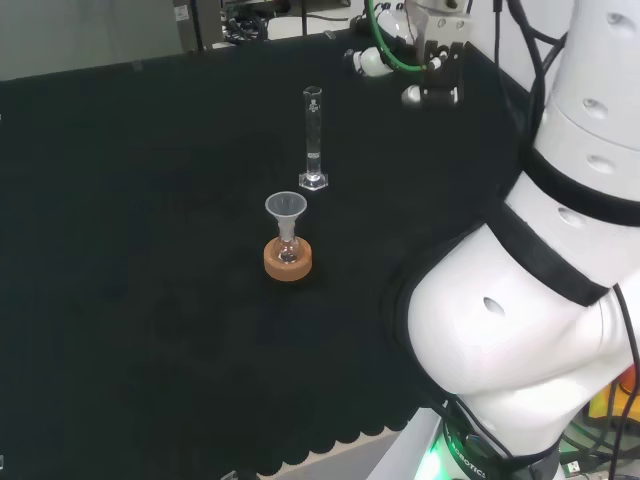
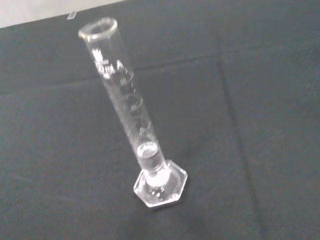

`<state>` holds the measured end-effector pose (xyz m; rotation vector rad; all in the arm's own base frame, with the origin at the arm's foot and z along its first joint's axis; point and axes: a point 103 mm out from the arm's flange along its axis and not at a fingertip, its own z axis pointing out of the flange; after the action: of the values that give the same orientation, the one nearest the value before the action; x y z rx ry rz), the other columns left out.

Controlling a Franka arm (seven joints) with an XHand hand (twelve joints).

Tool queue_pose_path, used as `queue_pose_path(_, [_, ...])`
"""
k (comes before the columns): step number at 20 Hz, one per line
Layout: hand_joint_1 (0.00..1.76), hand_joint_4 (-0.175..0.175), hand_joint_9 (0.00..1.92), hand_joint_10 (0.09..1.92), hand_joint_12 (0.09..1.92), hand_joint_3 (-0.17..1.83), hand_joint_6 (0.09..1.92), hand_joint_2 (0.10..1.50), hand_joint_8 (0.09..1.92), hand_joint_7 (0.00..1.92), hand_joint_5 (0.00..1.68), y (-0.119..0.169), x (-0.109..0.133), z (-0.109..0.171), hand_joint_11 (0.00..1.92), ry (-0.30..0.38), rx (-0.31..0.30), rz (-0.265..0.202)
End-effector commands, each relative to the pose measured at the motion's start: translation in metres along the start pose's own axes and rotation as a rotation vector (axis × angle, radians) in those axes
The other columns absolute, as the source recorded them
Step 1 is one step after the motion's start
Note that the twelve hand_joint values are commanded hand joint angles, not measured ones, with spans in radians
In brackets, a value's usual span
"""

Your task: Pick up the graduated cylinder.

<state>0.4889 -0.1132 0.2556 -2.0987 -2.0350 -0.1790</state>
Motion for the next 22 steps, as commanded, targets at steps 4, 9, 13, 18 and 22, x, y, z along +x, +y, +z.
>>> queue_pose_path(4, [0.55, -0.05, 0.5, 0.63, 1.35, -0.15, 0.09, 1.22, 0.66, 0.25, 0.35, 0.018, -0.015, 0.088, 0.26, 0.172, -0.002, -0.121])
queue_pose_path(9, [0.61, -0.052, 0.56, 0.62, 1.34, -0.17, 0.09, 1.2, 0.68, 0.31, 0.39, 0.017, -0.02, 0.104, 0.31, 0.271, 0.002, -0.181])
queue_pose_path(13, [0.68, -0.048, 0.54, 0.6, 1.34, -0.17, 0.09, 1.18, 0.66, 0.28, 0.38, 0.019, -0.025, 0.114, 0.31, 0.351, 0.007, -0.2])
queue_pose_path(18, [0.77, -0.048, 0.55, 0.6, 1.33, -0.17, 0.09, 1.14, 0.66, 0.29, 0.36, 0.027, -0.029, 0.125, 0.32, 0.435, 0.0, -0.219])
queue_pose_path(22, [0.83, -0.046, 0.63, 0.58, 1.32, -0.17, 0.09, 1.11, 0.67, 0.4, 0.46, 0.036, -0.026, 0.132, 0.33, 0.535, -0.023, -0.241])
